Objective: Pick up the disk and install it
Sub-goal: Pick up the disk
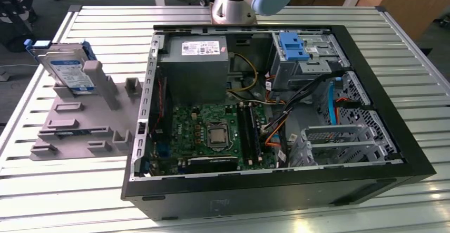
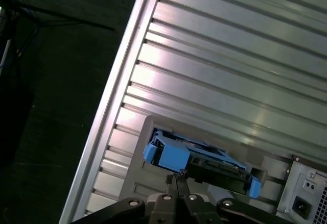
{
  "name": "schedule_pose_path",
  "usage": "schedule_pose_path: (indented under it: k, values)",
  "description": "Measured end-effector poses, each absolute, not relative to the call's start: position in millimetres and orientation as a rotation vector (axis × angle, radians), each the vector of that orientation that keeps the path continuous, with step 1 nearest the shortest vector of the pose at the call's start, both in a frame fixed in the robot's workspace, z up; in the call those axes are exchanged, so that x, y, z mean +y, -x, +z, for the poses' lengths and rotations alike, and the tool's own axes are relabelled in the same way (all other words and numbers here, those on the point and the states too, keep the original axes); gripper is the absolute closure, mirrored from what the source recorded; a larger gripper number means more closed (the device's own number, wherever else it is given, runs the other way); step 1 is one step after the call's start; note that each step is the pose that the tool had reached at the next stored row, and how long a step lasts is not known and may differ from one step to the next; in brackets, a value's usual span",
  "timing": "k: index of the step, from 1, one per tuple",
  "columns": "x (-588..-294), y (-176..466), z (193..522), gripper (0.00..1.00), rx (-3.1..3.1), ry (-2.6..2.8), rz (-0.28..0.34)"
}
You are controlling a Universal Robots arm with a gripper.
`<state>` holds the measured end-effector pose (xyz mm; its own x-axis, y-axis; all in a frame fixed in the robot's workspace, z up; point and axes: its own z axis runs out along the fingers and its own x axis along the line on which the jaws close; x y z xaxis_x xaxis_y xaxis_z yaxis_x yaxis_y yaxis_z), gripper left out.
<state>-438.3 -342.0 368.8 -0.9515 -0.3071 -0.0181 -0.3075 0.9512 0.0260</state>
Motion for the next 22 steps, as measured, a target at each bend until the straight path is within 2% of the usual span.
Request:
schedule_pose_path:
  k: [22]
  values:
    - [-342.0, 438.3, 368.8, 0.89, 3.075, 0.575, 0.045]
